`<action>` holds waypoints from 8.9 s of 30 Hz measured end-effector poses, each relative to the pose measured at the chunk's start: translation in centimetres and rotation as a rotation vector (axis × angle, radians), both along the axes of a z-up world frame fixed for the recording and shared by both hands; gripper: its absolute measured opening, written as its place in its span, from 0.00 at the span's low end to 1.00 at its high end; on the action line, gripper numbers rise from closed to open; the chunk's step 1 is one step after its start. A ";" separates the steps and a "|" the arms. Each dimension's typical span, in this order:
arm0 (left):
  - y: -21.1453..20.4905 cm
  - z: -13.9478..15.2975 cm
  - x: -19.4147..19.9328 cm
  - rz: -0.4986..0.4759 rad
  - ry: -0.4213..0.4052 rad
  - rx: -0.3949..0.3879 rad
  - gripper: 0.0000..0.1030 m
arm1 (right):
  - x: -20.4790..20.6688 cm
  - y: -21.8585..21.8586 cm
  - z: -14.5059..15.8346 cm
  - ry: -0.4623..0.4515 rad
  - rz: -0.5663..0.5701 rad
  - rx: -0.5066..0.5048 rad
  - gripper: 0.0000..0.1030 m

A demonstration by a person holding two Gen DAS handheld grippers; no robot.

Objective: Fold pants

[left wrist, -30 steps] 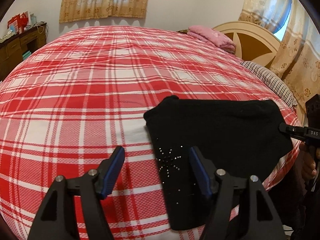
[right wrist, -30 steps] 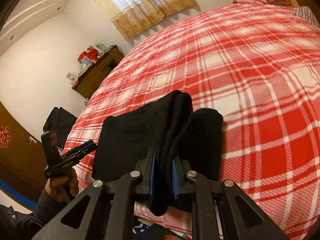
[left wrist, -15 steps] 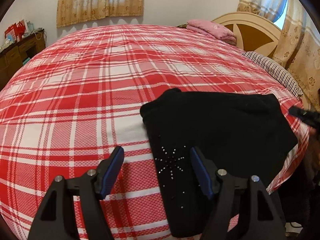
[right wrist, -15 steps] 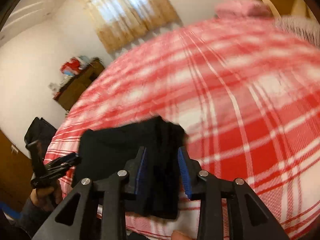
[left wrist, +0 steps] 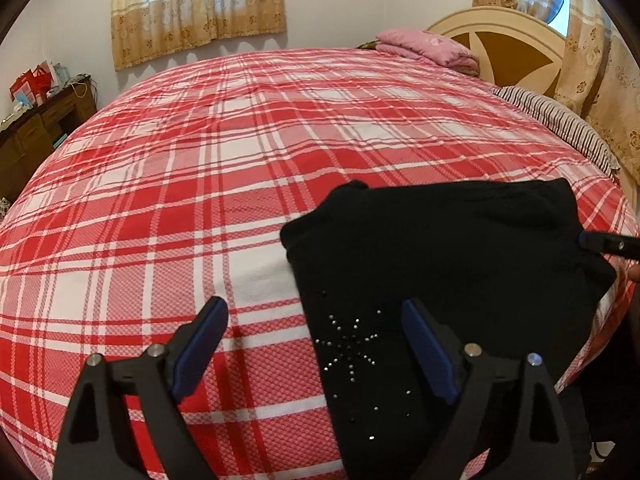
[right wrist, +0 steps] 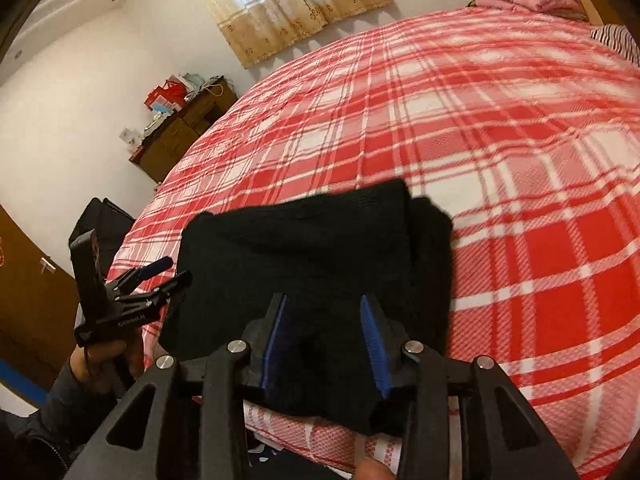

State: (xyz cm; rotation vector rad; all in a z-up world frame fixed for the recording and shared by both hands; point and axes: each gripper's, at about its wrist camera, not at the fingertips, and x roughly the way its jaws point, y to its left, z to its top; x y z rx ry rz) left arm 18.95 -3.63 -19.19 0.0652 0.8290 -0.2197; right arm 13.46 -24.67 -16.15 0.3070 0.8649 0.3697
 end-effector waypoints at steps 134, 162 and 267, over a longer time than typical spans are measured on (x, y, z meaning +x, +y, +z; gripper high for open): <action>1.2 -1.3 -0.7 -0.043 0.015 -0.299 0.30 | -0.2 -3.2 -3.1 -0.035 -0.100 0.141 0.27; 10.2 3.8 -1.4 0.108 -0.130 -0.368 0.11 | 8.6 8.6 4.9 -0.143 0.158 0.055 0.24; 12.5 10.2 -10.1 0.334 -0.334 -0.104 0.96 | -1.4 11.3 11.3 -0.362 0.060 -0.181 0.75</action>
